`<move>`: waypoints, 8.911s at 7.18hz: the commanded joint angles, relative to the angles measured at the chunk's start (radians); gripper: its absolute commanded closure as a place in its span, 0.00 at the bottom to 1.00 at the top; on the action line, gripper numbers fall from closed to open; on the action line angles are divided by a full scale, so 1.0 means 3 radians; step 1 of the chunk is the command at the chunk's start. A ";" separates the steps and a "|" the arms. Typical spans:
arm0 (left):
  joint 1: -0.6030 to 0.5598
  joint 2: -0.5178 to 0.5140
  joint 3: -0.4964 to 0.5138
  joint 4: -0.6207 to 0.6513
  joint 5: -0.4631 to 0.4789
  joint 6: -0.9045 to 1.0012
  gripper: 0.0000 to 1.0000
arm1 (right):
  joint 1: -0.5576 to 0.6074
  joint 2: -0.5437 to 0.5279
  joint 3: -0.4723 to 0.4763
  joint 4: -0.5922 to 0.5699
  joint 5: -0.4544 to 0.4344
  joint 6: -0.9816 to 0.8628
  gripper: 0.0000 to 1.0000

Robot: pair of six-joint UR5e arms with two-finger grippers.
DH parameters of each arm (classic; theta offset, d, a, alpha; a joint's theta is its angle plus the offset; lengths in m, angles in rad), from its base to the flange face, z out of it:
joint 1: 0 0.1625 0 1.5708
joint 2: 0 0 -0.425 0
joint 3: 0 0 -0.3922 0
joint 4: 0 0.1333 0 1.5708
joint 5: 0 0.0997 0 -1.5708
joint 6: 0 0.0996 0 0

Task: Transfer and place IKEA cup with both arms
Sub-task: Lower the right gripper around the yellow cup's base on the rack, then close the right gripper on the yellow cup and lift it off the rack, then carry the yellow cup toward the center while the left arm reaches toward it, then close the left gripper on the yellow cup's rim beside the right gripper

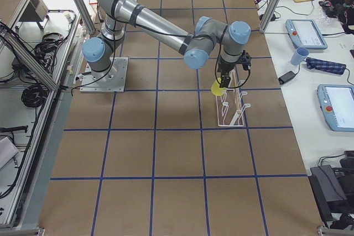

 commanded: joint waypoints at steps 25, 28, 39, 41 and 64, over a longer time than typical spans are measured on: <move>0.0179 0.0074 -0.0049 0.0186 -0.0745 -0.0387 0.00 | 0.0000 -0.0737 -0.0380 0.1497 -0.0093 0.0015 0.58; 0.0301 0.0236 -0.0100 0.0176 -0.1863 -0.0464 0.00 | -0.0015 -0.0840 -0.0380 0.2049 0.0747 -0.0087 0.58; -0.0106 -0.0165 -0.1645 0.2655 -0.4555 -0.0668 0.04 | 0.0409 -0.1101 -0.0053 0.4414 0.3639 -0.0328 0.59; -0.0194 -0.0325 -0.1635 0.2655 -0.4963 -0.0668 0.05 | 0.0608 -0.1096 0.0029 0.4296 0.3849 -0.0328 0.59; -0.0353 -0.0668 -0.1420 0.2753 -0.4975 -0.0663 1.00 | 0.0762 -0.1076 0.0096 0.4219 0.3844 -0.0318 0.53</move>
